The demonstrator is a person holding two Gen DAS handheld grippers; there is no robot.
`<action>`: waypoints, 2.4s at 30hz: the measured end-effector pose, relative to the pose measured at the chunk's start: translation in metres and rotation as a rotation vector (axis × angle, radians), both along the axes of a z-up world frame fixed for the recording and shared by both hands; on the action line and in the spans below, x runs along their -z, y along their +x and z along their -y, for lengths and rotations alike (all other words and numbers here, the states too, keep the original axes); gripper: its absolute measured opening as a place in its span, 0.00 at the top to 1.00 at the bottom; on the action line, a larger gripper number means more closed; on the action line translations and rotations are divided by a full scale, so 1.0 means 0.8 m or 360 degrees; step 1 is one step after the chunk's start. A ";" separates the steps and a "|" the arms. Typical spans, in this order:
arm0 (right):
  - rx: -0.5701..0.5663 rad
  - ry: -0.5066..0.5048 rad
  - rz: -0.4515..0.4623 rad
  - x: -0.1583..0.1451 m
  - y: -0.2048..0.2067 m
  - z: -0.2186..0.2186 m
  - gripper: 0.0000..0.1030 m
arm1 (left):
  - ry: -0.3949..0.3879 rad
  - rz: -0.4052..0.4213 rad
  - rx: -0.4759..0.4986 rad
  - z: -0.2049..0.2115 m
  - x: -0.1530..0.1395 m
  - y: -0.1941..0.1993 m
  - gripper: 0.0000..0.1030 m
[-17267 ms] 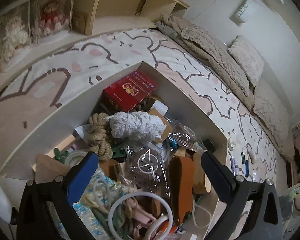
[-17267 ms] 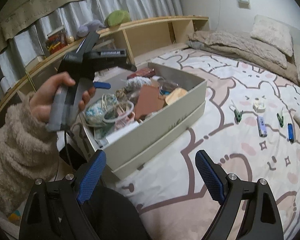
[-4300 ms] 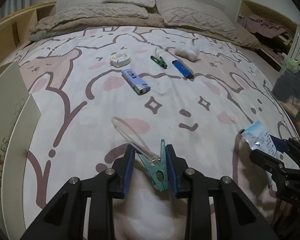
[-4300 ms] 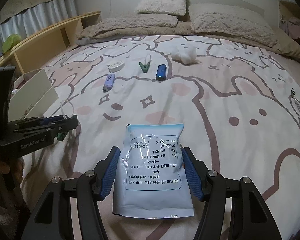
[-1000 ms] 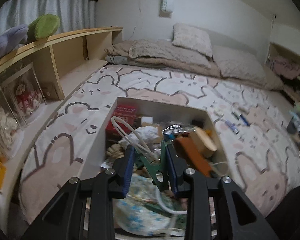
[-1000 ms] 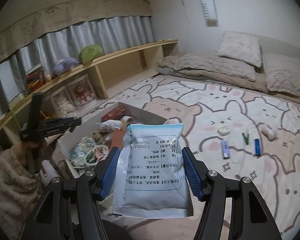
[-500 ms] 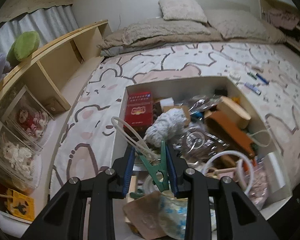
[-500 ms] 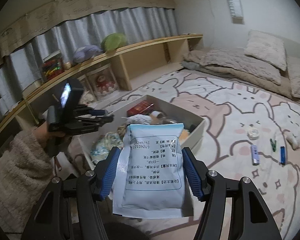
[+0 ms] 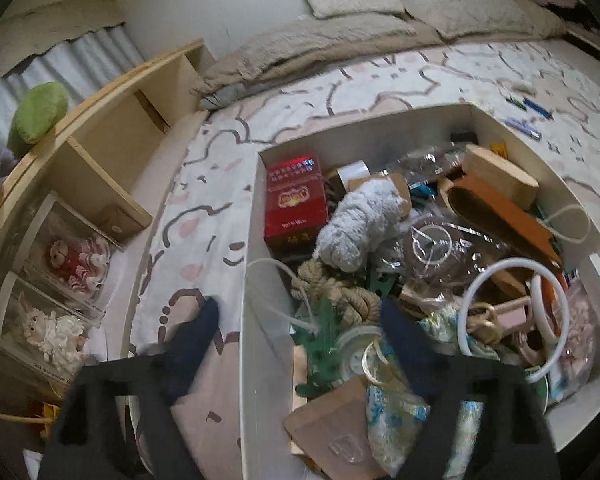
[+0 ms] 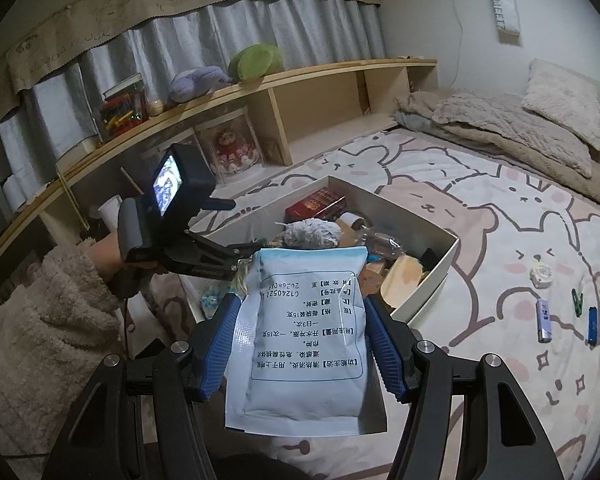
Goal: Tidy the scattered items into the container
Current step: 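Carry the clothespin and packet over the white storage box with both tools, then open the left tool dropping the clothespin while the right tool drops the packet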
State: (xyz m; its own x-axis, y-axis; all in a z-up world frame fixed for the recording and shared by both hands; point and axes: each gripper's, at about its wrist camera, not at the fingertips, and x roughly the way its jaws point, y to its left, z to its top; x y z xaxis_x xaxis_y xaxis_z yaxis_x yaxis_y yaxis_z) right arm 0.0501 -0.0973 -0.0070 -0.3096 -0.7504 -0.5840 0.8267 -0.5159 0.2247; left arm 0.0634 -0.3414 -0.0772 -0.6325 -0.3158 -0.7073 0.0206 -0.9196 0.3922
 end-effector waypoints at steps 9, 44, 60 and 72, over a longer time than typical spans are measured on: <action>-0.0034 0.0001 0.0069 0.018 -0.008 0.018 0.38 | -0.0005 -0.0066 0.0019 -0.009 -0.002 0.012 0.16; -0.0525 0.0280 0.0071 0.094 0.004 0.128 0.03 | 0.0836 -0.0666 -0.0263 -0.038 -0.056 0.165 0.16; -0.0023 0.0523 -0.0296 0.083 -0.047 0.105 0.00 | 0.0822 -0.0618 -0.0262 -0.047 -0.049 0.173 0.16; -0.0245 0.0796 -0.0587 0.101 -0.039 0.142 0.00 | 0.0797 -0.0580 -0.0246 -0.046 -0.044 0.177 0.16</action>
State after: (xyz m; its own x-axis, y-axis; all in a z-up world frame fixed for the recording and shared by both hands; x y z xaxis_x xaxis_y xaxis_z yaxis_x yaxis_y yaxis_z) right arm 0.0193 -0.2109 -0.0881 -0.4677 -0.4666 -0.7507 0.8766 -0.3539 -0.3262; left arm 0.2048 -0.3048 -0.0423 -0.8339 -0.1095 -0.5410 0.2189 -0.9654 -0.1419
